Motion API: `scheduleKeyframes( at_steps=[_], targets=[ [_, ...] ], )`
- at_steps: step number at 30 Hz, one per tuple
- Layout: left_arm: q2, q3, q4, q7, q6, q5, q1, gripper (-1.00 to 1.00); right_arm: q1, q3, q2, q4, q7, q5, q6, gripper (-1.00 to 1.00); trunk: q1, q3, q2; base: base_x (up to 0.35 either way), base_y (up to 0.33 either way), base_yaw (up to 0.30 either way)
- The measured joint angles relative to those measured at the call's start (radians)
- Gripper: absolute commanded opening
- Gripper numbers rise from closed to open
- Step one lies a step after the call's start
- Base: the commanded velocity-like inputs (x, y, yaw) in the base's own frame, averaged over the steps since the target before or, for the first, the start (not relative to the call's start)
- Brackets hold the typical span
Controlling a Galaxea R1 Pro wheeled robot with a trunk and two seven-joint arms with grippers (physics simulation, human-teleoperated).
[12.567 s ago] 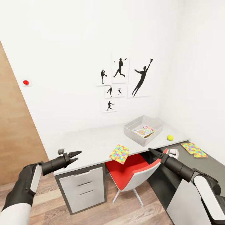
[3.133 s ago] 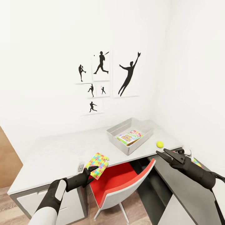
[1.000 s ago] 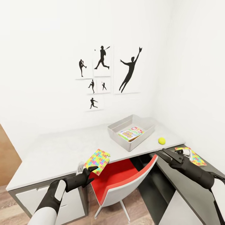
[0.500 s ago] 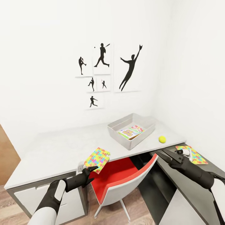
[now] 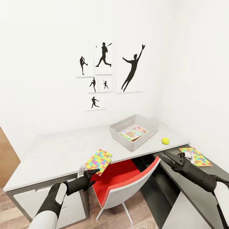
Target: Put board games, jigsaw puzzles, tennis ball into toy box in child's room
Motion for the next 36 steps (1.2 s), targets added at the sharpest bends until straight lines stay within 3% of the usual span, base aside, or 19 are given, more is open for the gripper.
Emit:
scheduleKeyframes(
  at_steps=[36],
  targets=[
    [0.002,-0.001,-0.007,-0.008,-0.002,0.000,0.000,1.00,0.000,0.000,0.008,0.000,-0.005,0.000,0.000,1.00,0.000,0.000,0.000,0.053,-0.023,0.000]
  ],
)
